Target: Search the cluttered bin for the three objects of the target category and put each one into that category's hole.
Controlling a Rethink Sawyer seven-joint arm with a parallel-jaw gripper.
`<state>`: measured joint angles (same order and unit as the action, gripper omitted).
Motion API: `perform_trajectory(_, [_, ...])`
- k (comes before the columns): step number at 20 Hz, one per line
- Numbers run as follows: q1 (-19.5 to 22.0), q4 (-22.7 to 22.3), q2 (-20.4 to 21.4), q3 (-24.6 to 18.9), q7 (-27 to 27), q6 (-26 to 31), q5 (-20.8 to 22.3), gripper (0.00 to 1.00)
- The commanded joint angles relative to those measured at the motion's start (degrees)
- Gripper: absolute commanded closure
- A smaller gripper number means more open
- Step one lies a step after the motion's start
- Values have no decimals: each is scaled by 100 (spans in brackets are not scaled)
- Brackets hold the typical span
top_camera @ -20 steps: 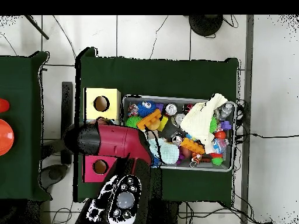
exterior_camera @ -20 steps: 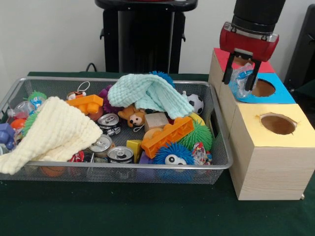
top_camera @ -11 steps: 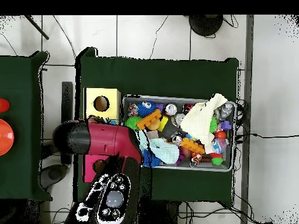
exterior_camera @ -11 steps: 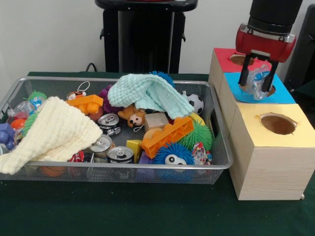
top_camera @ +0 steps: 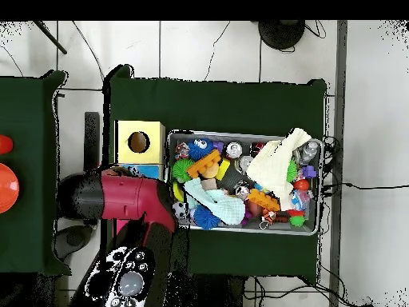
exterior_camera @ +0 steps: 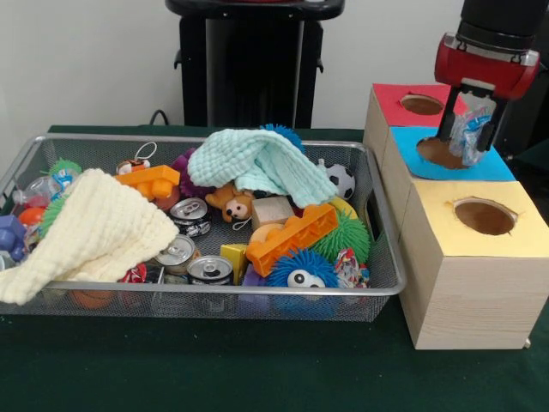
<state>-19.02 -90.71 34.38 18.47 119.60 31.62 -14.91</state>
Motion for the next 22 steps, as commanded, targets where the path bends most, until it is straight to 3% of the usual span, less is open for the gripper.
perform_trajectory(1, [-220,-83,-332,190,1714,606,-143,100])
perform_trajectory(20, [-395,14,-557,537,1657,516,-257,100])
perform_trajectory(21, [-395,-9,-554,545,1613,411,-273,0])
perform_trajectory(22, [-359,-58,-515,487,1590,374,-308,0])
